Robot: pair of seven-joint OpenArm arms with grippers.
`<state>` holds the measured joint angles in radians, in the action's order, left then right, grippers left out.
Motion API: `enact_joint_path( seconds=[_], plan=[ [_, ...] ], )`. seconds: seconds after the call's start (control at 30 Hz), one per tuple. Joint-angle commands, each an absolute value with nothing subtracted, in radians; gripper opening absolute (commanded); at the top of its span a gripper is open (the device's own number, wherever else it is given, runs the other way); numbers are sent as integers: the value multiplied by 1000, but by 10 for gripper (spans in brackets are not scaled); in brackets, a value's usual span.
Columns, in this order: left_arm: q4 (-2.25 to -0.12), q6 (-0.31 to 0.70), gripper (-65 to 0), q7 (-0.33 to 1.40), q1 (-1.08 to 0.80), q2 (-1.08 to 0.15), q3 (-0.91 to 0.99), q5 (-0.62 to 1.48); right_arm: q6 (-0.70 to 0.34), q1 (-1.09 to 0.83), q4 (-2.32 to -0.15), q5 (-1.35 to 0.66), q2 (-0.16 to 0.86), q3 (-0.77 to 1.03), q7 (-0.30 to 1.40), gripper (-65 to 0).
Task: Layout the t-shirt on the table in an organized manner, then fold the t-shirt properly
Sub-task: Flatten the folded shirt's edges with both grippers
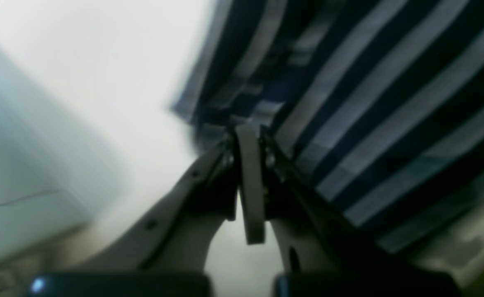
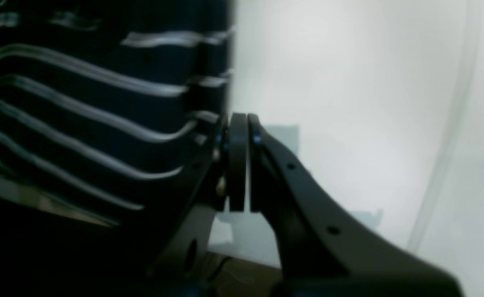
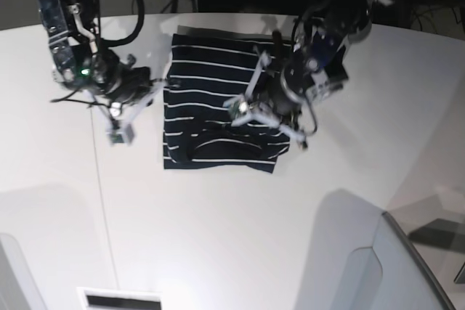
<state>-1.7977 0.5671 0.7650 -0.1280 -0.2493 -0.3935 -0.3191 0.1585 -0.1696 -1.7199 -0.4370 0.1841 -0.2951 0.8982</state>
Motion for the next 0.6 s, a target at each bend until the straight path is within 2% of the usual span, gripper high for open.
enact_joint_path(
  seconds=[0.0,0.1,0.33,0.57],
  plan=[
    [-1810,559,-650,725,-157,-249,-354,-325,153,-160,-1738,-443,185,-321,886,-648],
    [-1808,559,-650,656,-231,-249,-298,-325,153,-160,-1736,-443,168,-377,854,-648],
    [-1747,558,-650,647,-255,-252,-278,-325,153,-127,-1727,-443,165,-524,846,-648],
    [-1693,558,-650,645,-254,-248,-288,-325,156,-104,-1673,-440,165,-542,845,-648]
  ],
)
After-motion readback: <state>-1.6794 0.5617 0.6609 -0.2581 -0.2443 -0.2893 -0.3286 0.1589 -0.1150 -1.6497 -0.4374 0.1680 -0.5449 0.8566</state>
